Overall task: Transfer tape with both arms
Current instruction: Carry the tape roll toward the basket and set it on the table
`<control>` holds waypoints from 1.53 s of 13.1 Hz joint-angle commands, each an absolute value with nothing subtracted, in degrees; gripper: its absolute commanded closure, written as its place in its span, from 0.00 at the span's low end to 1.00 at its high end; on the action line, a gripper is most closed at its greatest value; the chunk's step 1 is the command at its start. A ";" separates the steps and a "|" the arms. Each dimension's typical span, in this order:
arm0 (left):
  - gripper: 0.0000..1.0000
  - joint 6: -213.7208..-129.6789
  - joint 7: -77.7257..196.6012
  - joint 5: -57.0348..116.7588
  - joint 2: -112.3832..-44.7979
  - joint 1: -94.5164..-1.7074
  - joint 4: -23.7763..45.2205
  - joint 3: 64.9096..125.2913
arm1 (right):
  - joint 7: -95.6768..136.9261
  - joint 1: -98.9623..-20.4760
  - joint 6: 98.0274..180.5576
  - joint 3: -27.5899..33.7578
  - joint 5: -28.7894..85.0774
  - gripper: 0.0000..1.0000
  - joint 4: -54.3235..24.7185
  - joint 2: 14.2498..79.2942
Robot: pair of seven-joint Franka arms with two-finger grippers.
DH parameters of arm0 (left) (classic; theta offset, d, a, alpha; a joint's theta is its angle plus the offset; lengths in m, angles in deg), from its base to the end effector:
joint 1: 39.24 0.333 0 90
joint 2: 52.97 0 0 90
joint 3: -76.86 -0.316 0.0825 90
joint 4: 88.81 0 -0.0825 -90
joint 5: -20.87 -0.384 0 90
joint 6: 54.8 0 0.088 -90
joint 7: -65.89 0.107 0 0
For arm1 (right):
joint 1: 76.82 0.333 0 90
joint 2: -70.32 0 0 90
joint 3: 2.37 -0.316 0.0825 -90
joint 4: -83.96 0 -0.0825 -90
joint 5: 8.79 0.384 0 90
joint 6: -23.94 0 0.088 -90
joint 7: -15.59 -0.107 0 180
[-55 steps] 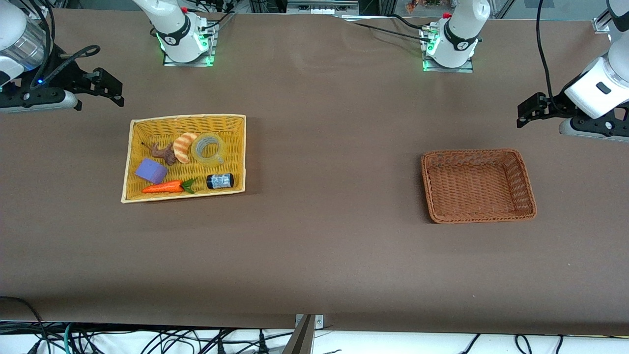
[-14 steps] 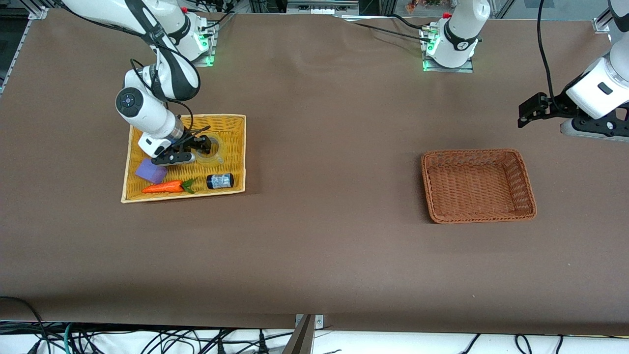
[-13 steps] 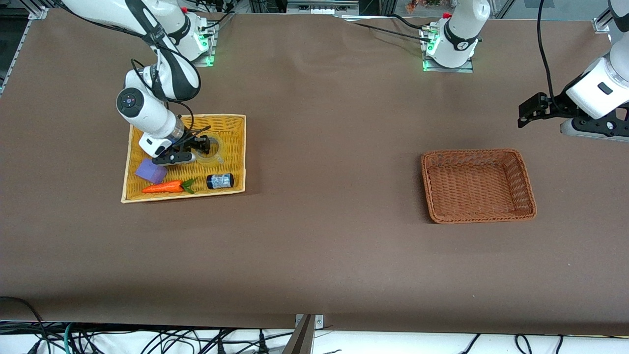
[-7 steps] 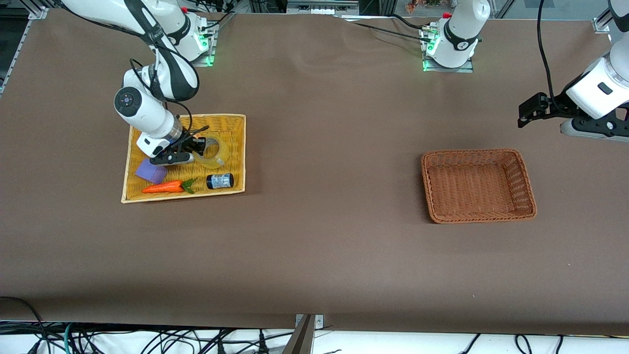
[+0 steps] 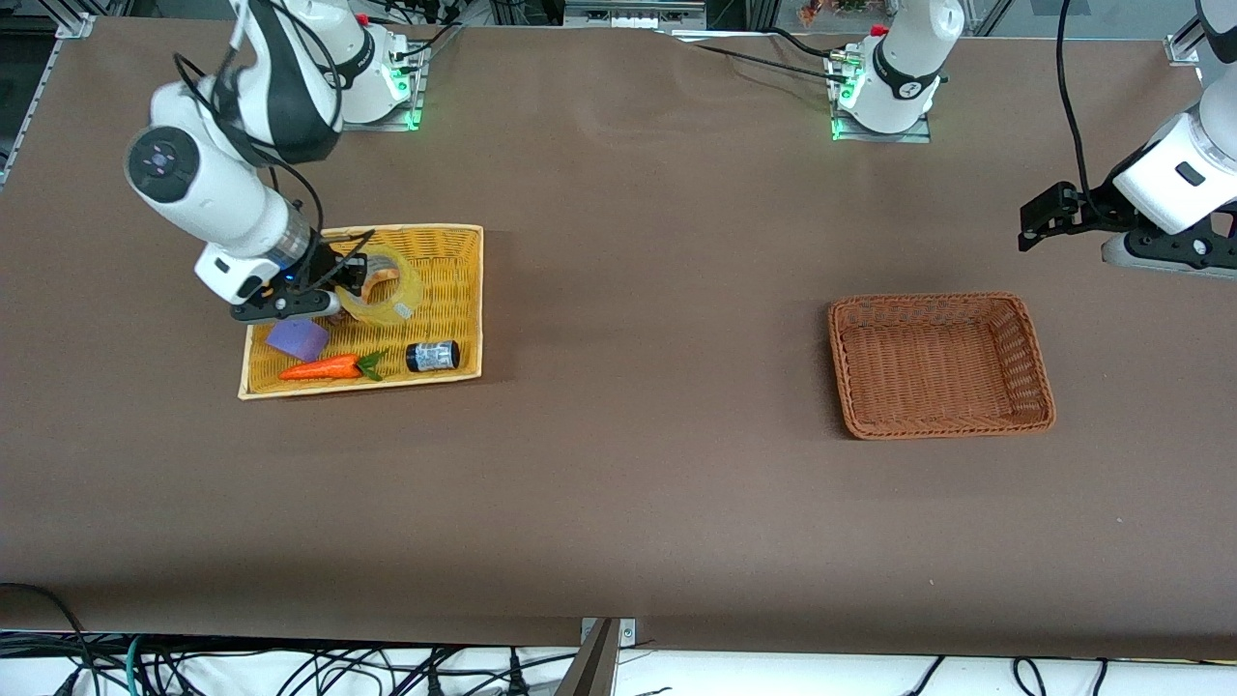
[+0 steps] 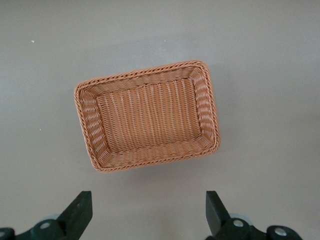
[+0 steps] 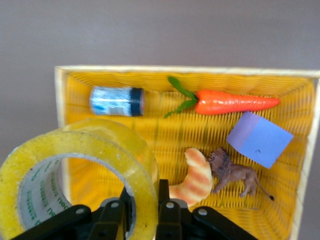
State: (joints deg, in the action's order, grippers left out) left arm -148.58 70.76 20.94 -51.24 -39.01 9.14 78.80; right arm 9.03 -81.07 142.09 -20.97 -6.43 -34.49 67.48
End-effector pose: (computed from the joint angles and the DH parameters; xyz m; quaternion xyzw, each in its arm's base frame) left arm 0.5467 -0.0167 0.5811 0.9981 -0.0573 -0.0213 0.0007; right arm 0.5335 0.1373 0.4054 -0.9977 -0.0577 0.0304 0.0206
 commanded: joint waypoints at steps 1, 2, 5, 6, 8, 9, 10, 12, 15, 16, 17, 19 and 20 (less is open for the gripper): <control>0.00 -147.35 71.60 20.08 -51.91 -38.62 7.51 79.06 | -2.02 -74.47 136.97 -21.00 -7.38 1.00 -24.71 61.30; 0.00 -147.35 71.60 20.08 -51.91 -38.62 7.51 79.06 | -7.12 -71.31 137.05 -21.00 -8.69 1.00 -22.15 58.75; 0.00 -147.35 71.60 20.08 -51.91 -38.62 7.51 79.06 | -25.30 -60.68 137.75 -21.09 -12.29 1.00 -13.38 48.39; 0.00 -147.35 71.60 20.08 -51.91 -38.62 7.43 79.06 | -30.41 -57.51 138.45 -21.09 -13.61 1.00 -9.51 44.44; 0.00 -147.35 71.60 20.08 -51.91 -38.62 7.51 79.06 | -38.69 -52.06 141.87 -21.09 -14.93 1.00 -2.56 37.31; 0.00 -147.35 71.60 20.08 -51.91 -38.62 7.51 79.06 | -41.94 -49.60 142.67 -21.09 -15.99 1.00 0.78 34.23; 0.00 -147.35 71.60 20.08 -51.91 -38.62 7.51 79.06 | -45.02 -46.79 143.20 -20.91 -17.39 1.00 3.86 31.07; 0.00 -147.35 71.60 20.08 -51.91 -38.62 7.51 79.06 | -51.70 -41.16 145.82 -19.08 -20.12 1.00 9.31 24.91; 0.00 -147.35 71.60 20.08 -51.91 -38.62 7.51 79.06 | -57.25 -35.44 154.16 -15.91 -21.26 1.00 12.32 18.48; 0.00 -147.35 71.60 20.08 -51.91 -38.62 7.51 79.06 | -58.57 -34.29 156.89 -15.12 -21.62 1.00 12.33 17.16; 0.00 -147.35 71.60 20.08 -51.91 -38.62 7.51 79.06 | -59.02 -33.67 158.65 -14.59 -21.62 1.00 12.33 16.19; 0.00 -147.35 71.60 20.08 -51.91 -38.62 7.51 79.06 | -58.77 -33.58 159.11 -14.06 -21.71 0.61 12.32 16.09; 0.00 -147.35 71.60 20.08 -51.91 -38.62 7.51 79.06 | -58.50 -33.92 158.59 -13.79 -21.62 0.30 12.24 16.53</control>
State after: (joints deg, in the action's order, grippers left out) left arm -148.52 70.76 20.94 -51.28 -38.96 9.08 78.79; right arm -57.75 -33.94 159.59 -14.53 -20.66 10.15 16.17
